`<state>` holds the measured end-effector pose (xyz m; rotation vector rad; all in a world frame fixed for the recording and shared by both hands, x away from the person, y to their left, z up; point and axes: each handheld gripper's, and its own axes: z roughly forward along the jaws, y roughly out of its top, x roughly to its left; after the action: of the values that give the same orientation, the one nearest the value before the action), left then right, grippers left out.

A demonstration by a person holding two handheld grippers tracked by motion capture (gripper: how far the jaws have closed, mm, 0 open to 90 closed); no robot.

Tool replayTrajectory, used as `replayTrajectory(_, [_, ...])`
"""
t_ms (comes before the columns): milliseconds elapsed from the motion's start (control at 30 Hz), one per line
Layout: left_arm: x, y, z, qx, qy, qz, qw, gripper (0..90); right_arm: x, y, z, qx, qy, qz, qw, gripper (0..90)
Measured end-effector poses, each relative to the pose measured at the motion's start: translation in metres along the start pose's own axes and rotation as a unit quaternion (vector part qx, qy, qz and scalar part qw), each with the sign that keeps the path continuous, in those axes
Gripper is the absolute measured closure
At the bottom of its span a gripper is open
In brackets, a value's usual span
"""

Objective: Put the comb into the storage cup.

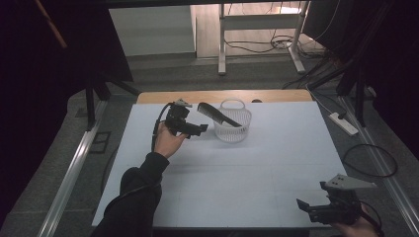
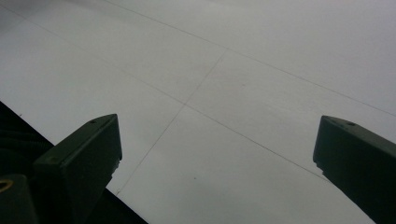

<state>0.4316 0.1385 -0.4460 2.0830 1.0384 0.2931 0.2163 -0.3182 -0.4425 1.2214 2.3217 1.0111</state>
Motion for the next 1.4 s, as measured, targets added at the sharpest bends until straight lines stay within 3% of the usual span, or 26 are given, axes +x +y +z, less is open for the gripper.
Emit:
replayTrajectory(767, [-0.002,-0.032,-0.019,-0.004,-0.009,-0.004,0.9999,0.0,0.001,0.000,0.000,-0.002,-0.005,0.000,1.0000,1.3])
replayTrajectory(1400, [-0.008,-0.057,-0.047,-0.018,-0.010,-0.013,0.9997,0.0,0.000,0.000,-0.001,-0.007,-0.009,0.007,0.9999,0.0])
